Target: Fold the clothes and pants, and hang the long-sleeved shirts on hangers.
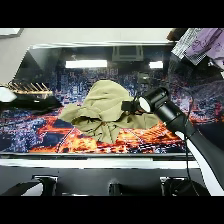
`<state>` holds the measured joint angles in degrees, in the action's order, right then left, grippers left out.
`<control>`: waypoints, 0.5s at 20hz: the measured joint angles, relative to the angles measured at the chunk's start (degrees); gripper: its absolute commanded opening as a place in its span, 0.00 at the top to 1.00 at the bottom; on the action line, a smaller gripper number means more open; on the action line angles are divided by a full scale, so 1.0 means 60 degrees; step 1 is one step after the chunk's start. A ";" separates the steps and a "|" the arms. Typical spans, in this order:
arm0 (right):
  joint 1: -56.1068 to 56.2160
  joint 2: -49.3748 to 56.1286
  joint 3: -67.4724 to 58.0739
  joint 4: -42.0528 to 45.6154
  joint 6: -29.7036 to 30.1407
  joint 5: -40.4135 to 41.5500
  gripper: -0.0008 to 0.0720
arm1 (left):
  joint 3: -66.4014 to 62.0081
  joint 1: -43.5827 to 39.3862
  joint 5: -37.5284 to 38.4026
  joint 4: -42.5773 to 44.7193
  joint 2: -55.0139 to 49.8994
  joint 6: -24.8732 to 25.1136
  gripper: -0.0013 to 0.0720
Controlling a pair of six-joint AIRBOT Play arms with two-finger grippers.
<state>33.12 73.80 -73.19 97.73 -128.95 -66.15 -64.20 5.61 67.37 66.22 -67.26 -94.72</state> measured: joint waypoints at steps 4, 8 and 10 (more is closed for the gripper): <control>0.0029 0.0000 0.0022 0.0000 0.0015 0.0033 0.96 | -0.0127 0.3107 0.0299 0.0069 0.0080 0.1439 0.14; 0.0033 0.0000 0.0026 0.0004 0.0044 0.0040 0.96 | -0.0153 0.5311 0.0255 0.0215 -0.0178 0.2295 0.14; 0.0033 0.0000 0.0026 0.0004 0.0047 0.0047 0.96 | -0.0178 0.6164 0.0131 0.0284 -0.0368 0.2481 0.14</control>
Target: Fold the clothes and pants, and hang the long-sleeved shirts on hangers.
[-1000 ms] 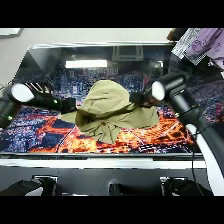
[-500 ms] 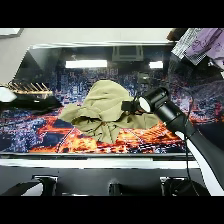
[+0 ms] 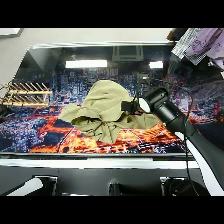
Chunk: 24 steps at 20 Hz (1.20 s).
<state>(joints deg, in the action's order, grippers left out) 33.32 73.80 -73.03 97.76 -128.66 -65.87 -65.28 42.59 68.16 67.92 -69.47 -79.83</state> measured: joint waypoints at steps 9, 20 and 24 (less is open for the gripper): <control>0.0000 0.0000 0.0000 0.0004 0.0284 0.0004 0.96 | -0.1821 0.1723 -0.0386 0.1315 -0.1661 0.1443 0.14; 0.0000 0.0000 0.0000 0.0007 0.0346 0.0004 0.96 | -0.2229 0.1432 -0.0597 0.1840 -0.4036 0.4302 0.18; 0.0000 0.0000 0.0000 0.0007 0.0342 0.0004 0.96 | -0.2233 0.0954 -0.0652 0.1847 -0.4612 0.4488 0.45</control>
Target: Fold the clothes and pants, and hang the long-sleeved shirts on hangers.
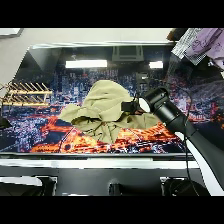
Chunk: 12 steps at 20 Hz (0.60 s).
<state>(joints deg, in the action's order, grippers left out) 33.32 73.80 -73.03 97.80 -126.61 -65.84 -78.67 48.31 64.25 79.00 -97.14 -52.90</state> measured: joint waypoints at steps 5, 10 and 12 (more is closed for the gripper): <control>0.0000 0.0000 0.0000 0.0000 -0.0022 0.0000 0.96 | -0.0004 -0.0397 -0.0058 0.0018 -0.0419 0.0047 0.46; 0.0000 0.0000 0.0000 0.0000 -0.0022 0.0000 0.96 | -0.0022 -0.0528 -0.0138 0.0044 -0.0546 0.0080 0.81; 0.0000 0.0000 0.0000 0.0000 -0.0022 0.0000 0.96 | -0.0018 -0.0561 -0.0109 0.0000 -0.0561 0.0117 0.96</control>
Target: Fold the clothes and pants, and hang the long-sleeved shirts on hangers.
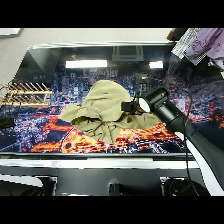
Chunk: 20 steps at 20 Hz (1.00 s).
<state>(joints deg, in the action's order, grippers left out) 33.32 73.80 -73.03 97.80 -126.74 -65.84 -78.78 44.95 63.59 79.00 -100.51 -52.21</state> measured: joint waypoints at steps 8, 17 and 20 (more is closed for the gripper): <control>0.0000 0.0000 0.0000 0.0077 0.0015 -0.0007 0.96 | -0.0922 -0.0510 0.0495 0.0000 0.0466 -0.0066 0.96; 0.0000 0.0000 0.0000 0.0911 -0.0007 -0.0393 0.96 | -0.2517 -0.1643 -0.0029 -0.0007 0.2492 -0.1392 0.96; 0.0000 0.0000 0.0000 0.0998 -0.0011 -0.0455 0.96 | -0.2524 -0.2331 -0.0248 -0.0004 0.3563 -0.1810 0.96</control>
<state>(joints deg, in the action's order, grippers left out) 33.32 73.80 -73.03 103.79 -126.80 -68.58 -93.93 30.96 62.11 78.98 -79.13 -63.07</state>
